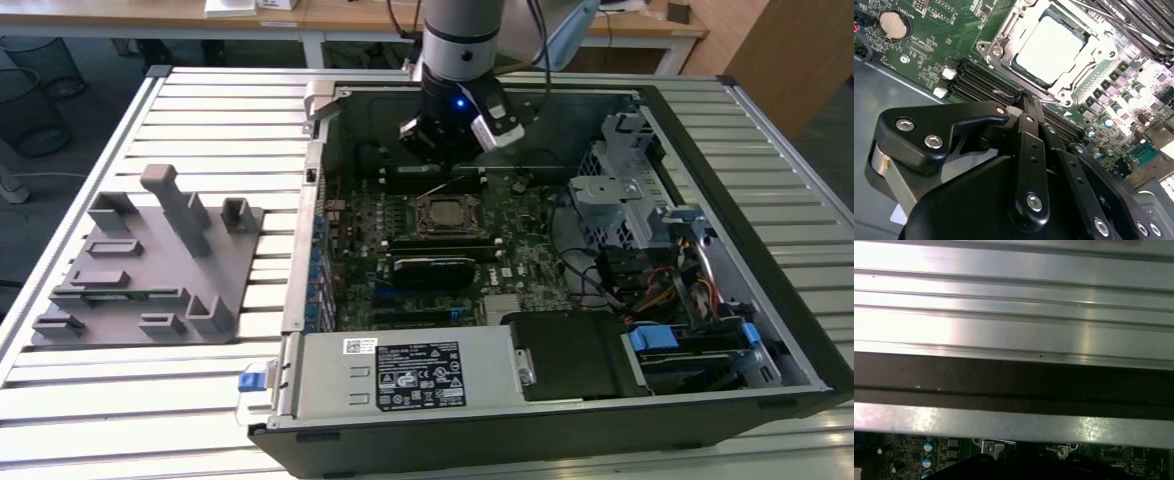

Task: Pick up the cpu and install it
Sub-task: 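Install the first cpu locking lever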

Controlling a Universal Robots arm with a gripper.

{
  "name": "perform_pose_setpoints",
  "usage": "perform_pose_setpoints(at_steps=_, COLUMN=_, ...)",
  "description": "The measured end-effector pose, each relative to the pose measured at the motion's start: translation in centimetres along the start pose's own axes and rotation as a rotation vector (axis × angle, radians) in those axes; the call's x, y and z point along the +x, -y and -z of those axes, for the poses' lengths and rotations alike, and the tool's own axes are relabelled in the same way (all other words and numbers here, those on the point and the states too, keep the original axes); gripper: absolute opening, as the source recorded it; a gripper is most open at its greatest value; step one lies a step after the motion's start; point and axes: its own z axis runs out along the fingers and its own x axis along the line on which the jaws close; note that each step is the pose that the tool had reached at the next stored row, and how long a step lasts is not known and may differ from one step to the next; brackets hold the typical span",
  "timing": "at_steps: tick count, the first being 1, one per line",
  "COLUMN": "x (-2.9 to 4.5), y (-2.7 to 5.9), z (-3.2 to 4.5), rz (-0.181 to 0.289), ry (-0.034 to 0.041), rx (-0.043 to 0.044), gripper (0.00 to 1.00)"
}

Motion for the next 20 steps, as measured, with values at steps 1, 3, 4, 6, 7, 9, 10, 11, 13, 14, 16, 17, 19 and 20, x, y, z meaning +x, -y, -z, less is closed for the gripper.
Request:
perform_pose_setpoints(at_steps=1, x=-0.06, y=-0.03, z=-0.04, rz=0.000, ry=0.0001, rx=-0.0001, gripper=0.11)
perform_pose_setpoints(at_steps=3, x=-0.19, y=-0.07, z=-0.12, rz=0.000, ry=0.0002, rx=-0.0002, gripper=0.11)
perform_pose_setpoints(at_steps=4, x=-0.26, y=-0.08, z=-0.18, rz=0.000, ry=0.0001, rx=-0.0001, gripper=0.11)
perform_pose_setpoints(at_steps=6, x=-0.38, y=-0.16, z=-0.31, rz=0.000, ry=0.0000, rx=0.0002, gripper=0.11)
perform_pose_setpoints(at_steps=7, x=-0.42, y=-0.22, z=-0.39, rz=0.000, ry=0.0001, rx=0.0002, gripper=0.11)
perform_pose_setpoints(at_steps=9, x=-0.51, y=-0.29, z=-0.56, rz=0.000, ry=0.0002, rx=0.0004, gripper=0.11)
perform_pose_setpoints(at_steps=10, x=-0.55, y=-0.32, z=-0.65, rz=0.000, ry=0.0000, rx=0.0005, gripper=0.11)
perform_pose_setpoints(at_steps=11, x=-0.58, y=-0.34, z=-0.73, rz=0.000, ry=0.0000, rx=0.0005, gripper=0.11)
perform_pose_setpoints(at_steps=13, x=-0.64, y=-0.37, z=-0.90, rz=0.000, ry=0.0000, rx=0.0005, gripper=0.11)
perform_pose_setpoints(at_steps=14, x=-0.68, y=-0.38, z=-0.98, rz=0.000, ry=0.0000, rx=0.0005, gripper=0.11)
perform_pose_setpoints(at_steps=16, x=-0.79, y=-0.40, z=-1.15, rz=0.000, ry=0.0000, rx=0.0006, gripper=0.11)
perform_pose_setpoints(at_steps=17, x=-0.86, y=-0.42, z=-1.24, rz=0.000, ry=0.0000, rx=0.0007, gripper=0.11)
perform_pose_setpoints(at_steps=19, x=-1.00, y=-0.45, z=-1.45, rz=0.001, ry=0.0000, rx=0.0012, gripper=0.11)
perform_pose_setpoints(at_steps=20, x=-1.07, y=-0.47, z=-1.54, rz=0.001, ry=0.0000, rx=0.0013, gripper=0.11)
